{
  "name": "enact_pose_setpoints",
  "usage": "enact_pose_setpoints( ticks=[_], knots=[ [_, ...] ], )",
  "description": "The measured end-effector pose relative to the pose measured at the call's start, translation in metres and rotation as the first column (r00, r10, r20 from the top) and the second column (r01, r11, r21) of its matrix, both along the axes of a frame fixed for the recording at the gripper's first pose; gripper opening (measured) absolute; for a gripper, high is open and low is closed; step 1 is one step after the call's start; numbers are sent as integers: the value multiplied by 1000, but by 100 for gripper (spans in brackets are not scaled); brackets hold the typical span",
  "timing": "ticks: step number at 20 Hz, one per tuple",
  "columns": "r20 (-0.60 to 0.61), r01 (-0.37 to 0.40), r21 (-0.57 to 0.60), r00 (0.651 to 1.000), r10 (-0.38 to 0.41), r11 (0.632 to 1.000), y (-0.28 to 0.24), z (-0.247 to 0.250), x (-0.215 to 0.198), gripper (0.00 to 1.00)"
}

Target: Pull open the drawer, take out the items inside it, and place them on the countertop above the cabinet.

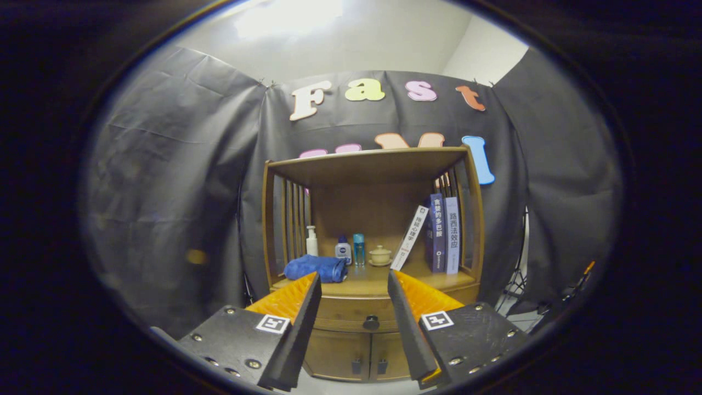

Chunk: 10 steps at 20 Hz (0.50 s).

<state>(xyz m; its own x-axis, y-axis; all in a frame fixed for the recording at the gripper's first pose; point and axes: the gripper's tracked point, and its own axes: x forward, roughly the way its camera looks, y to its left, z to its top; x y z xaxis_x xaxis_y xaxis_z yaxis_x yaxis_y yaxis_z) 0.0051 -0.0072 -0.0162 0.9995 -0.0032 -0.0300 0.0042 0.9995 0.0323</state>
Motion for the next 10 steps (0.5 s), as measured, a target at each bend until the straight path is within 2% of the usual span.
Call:
enact_pose_setpoints(
  ticks=[7, 10],
  knots=[
    [-44, 16, -6, 999, -16, 1000, 4, -32, 27, 72],
    [-101, 101, -58, 989, -107, 993, -9, -60, 50, 72]
  ],
)
